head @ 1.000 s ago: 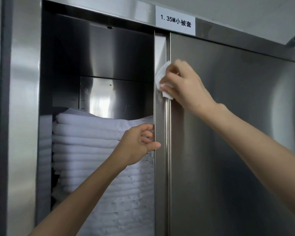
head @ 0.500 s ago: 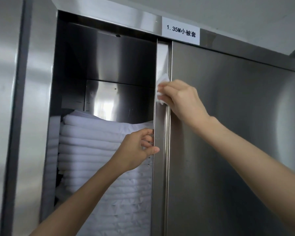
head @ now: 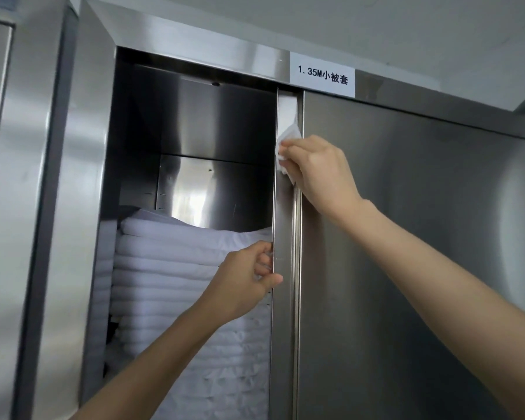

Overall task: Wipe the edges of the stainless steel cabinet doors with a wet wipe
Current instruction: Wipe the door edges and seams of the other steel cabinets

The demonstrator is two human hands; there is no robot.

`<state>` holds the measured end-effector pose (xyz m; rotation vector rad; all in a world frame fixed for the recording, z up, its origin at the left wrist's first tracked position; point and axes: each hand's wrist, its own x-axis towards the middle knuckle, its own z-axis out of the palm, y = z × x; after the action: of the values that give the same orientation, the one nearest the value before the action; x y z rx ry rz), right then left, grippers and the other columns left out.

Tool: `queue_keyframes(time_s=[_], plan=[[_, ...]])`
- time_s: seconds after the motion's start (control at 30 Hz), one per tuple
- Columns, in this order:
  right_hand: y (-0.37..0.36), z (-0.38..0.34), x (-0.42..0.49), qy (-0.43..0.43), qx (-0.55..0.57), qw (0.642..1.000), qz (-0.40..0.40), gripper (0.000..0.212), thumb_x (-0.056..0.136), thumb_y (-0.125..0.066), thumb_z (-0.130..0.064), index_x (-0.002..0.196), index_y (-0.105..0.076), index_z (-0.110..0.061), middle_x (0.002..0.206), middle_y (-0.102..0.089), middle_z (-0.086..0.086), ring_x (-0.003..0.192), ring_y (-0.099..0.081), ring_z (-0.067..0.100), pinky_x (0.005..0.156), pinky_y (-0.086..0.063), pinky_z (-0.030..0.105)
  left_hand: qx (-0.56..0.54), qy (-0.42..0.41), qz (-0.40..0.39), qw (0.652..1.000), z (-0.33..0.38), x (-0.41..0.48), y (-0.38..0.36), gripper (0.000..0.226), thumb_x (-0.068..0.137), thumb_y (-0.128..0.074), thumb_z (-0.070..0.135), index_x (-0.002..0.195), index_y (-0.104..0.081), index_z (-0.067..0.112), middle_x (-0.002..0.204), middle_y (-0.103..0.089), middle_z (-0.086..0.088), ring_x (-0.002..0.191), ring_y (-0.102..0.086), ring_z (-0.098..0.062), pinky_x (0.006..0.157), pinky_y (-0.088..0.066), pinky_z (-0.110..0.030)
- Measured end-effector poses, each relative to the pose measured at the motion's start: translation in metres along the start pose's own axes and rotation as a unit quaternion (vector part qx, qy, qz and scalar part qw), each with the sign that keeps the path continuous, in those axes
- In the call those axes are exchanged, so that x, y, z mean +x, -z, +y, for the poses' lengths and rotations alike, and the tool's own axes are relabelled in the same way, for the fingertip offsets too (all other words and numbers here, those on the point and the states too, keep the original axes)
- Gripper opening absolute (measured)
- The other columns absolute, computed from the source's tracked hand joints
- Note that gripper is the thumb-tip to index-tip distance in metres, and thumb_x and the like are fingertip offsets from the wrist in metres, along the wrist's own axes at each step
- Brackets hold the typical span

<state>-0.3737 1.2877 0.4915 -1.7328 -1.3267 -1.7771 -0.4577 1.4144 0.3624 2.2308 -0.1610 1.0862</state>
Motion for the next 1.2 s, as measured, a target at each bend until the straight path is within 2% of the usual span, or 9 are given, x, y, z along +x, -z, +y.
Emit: queue_keyframes(time_s=[0.13, 0.23, 0.43, 0.53, 0.67, 0.77, 0.9, 1.07, 1.2], plan=[[0.004, 0.012, 0.067, -0.084, -0.076, 0.994, -0.005, 0.019, 0.088, -0.045, -0.008, 0.099, -0.060, -0.007, 0.102, -0.064, 0.011, 0.096, -0.057, 0.034, 0.078, -0.047, 0.040, -0.001, 0.002, -0.011, 1.000, 0.002, -0.001, -0.001, 0.035, 0.087, -0.068, 0.006, 0.118, -0.059, 0.018, 0.084, -0.060, 0.014, 0.072, -0.058, 0.003, 0.075, -0.047, -0.011], [0.000, 0.008, 0.068, -0.111, -0.070, 0.991, 0.023, 0.018, 0.087, -0.045, -0.006, 0.093, -0.062, -0.008, 0.103, -0.064, 0.010, 0.096, -0.054, 0.032, 0.073, -0.044, 0.037, -0.007, -0.001, -0.008, 1.000, 0.001, -0.002, -0.002, 0.034, 0.087, -0.067, 0.006, 0.118, -0.059, 0.017, 0.087, -0.060, 0.007, 0.071, -0.057, 0.003, 0.072, -0.046, -0.009], [-0.001, -0.009, -0.041, 0.105, 0.026, 0.994, 0.024, 0.013, 0.083, -0.067, 0.000, 0.095, -0.072, -0.001, 0.105, -0.070, 0.008, 0.084, -0.065, 0.031, 0.059, -0.055, 0.039, -0.008, 0.019, -0.001, 1.000, 0.004, -0.003, 0.003, 0.037, 0.085, -0.069, 0.003, 0.119, -0.058, 0.014, 0.080, -0.054, 0.014, 0.070, -0.055, -0.002, 0.075, -0.050, -0.019], [0.006, 0.002, -0.006, 0.071, -0.014, 0.997, -0.033, 0.019, 0.091, -0.056, -0.010, 0.103, -0.070, -0.007, 0.115, -0.066, 0.005, 0.099, -0.060, 0.030, 0.070, -0.053, 0.043, -0.011, 0.024, -0.010, 1.000, 0.008, -0.004, 0.004, 0.035, 0.085, -0.068, 0.000, 0.116, -0.059, 0.013, 0.079, -0.055, 0.011, 0.069, -0.053, -0.005, 0.084, -0.052, -0.032], [0.002, 0.004, 0.026, 0.002, -0.028, 1.000, -0.012, 0.022, 0.093, -0.047, -0.016, 0.100, -0.067, -0.009, 0.123, -0.059, -0.002, 0.103, -0.054, 0.028, 0.077, -0.048, 0.042, -0.008, 0.023, 0.013, 1.000, 0.006, -0.007, 0.002, 0.032, 0.086, -0.068, 0.004, 0.110, -0.056, 0.023, 0.082, -0.056, 0.015, 0.075, -0.058, -0.005, 0.077, -0.052, -0.020], [-0.006, -0.006, -0.014, 0.044, 0.002, 0.999, 0.007, 0.018, 0.092, -0.055, -0.012, 0.102, -0.068, -0.004, 0.115, -0.065, 0.005, 0.096, -0.058, 0.032, 0.071, -0.051, 0.042, -0.015, 0.013, 0.038, 0.999, 0.003, -0.013, 0.000, 0.033, 0.086, -0.069, 0.006, 0.103, -0.056, 0.031, 0.081, -0.057, 0.017, 0.075, -0.060, -0.001, 0.072, -0.047, -0.006], [-0.014, -0.019, -0.082, 0.138, 0.085, 0.987, 0.019, 0.008, 0.082, -0.071, -0.001, 0.090, -0.072, -0.002, 0.098, -0.071, 0.007, 0.079, -0.065, 0.028, 0.056, -0.053, 0.037, -0.142, 0.061, 0.000, 0.988, 0.004, -0.020, 0.008, 0.025, 0.088, -0.066, 0.005, 0.101, -0.061, 0.026, 0.077, -0.067, 0.016, 0.074, -0.064, 0.000, 0.080, -0.055, -0.022], [-0.025, -0.030, -0.115, 0.145, 0.117, 0.982, 0.019, 0.014, 0.081, -0.072, 0.002, 0.094, -0.072, -0.001, 0.095, -0.070, 0.009, 0.078, -0.066, 0.027, 0.056, -0.054, 0.035, -0.214, 0.058, 0.049, 0.974, 0.034, 0.025, 0.046, 0.032, 0.102, -0.043, 0.022, 0.130, -0.054, 0.009, 0.107, -0.066, -0.001, 0.085, -0.065, -0.002, 0.081, -0.054, -0.016], [-0.024, -0.036, -0.134, 0.197, 0.112, 0.974, 0.001, 0.010, 0.083, -0.069, 0.001, 0.092, -0.072, -0.002, 0.095, -0.071, 0.007, 0.082, -0.067, 0.024, 0.059, -0.055, 0.032, -0.051, -0.047, 0.118, 0.991, 0.065, 0.063, 0.057, 0.041, 0.102, -0.046, 0.016, 0.142, -0.044, 0.008, 0.131, -0.056, -0.005, 0.105, -0.057, -0.006, 0.089, -0.047, -0.011]])
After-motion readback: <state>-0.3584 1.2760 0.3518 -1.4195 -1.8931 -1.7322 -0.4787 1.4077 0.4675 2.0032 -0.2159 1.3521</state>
